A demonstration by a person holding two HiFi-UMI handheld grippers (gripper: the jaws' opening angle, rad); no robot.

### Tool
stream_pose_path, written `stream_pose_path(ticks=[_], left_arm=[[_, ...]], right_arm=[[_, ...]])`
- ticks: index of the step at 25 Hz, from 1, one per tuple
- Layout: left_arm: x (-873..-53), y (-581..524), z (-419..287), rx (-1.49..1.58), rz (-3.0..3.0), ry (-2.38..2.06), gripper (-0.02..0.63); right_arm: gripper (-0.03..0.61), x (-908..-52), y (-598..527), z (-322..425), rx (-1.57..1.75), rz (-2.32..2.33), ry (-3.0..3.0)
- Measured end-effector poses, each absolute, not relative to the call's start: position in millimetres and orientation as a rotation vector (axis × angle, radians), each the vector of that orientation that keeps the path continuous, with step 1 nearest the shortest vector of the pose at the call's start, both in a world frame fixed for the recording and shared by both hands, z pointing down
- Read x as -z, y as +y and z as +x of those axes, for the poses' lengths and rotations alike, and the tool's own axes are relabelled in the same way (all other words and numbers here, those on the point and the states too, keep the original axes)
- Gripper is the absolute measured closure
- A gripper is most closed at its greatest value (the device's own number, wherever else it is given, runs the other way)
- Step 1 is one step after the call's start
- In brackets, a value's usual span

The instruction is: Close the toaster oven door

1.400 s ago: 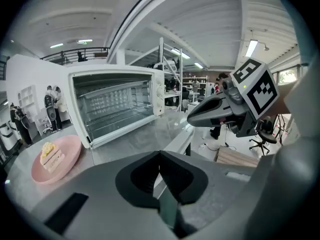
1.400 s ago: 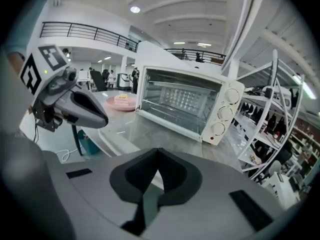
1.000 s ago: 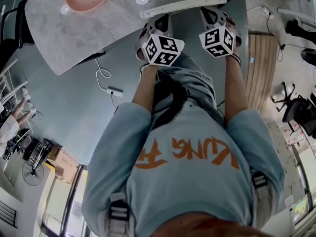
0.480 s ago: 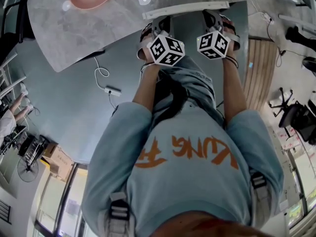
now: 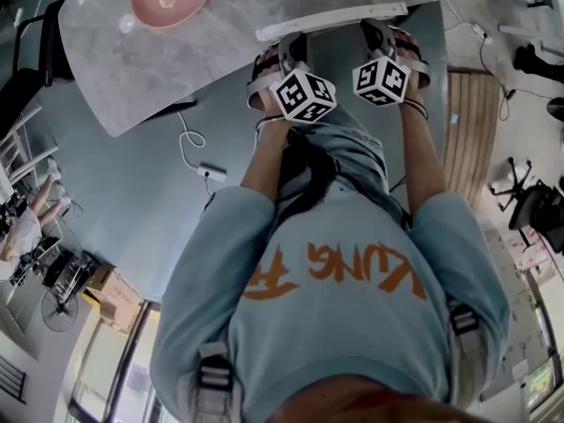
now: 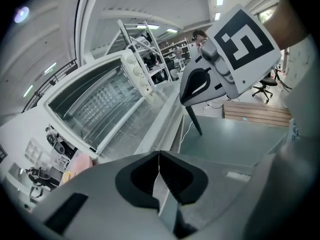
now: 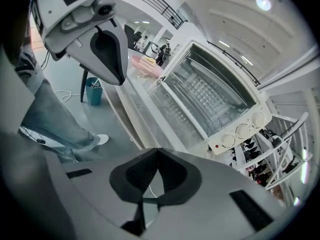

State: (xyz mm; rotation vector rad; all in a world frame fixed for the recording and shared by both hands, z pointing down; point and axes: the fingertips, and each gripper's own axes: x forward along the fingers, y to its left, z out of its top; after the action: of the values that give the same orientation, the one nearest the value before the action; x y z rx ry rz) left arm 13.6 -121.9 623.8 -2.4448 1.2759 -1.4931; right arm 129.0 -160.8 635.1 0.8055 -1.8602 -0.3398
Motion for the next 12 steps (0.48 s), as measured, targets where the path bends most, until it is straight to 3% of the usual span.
stream_pose_path(ticks=[4,8,12], left_arm=[[-616,-122,14,1.494,-2.424,1.255,0.611],[-603,-124,13,1.484,-2.406,1.242,0.611],[-591,-127,9,1.481,-2.370,1.205,0.592]], right_arm=[[0.576,-628,-162,130,0.354,0.775,-1.867],[0.513,-616,-162,128,0.367,0.755,-1.880],[0.497,-601,-165,126,0.411,0.734,-1.882]])
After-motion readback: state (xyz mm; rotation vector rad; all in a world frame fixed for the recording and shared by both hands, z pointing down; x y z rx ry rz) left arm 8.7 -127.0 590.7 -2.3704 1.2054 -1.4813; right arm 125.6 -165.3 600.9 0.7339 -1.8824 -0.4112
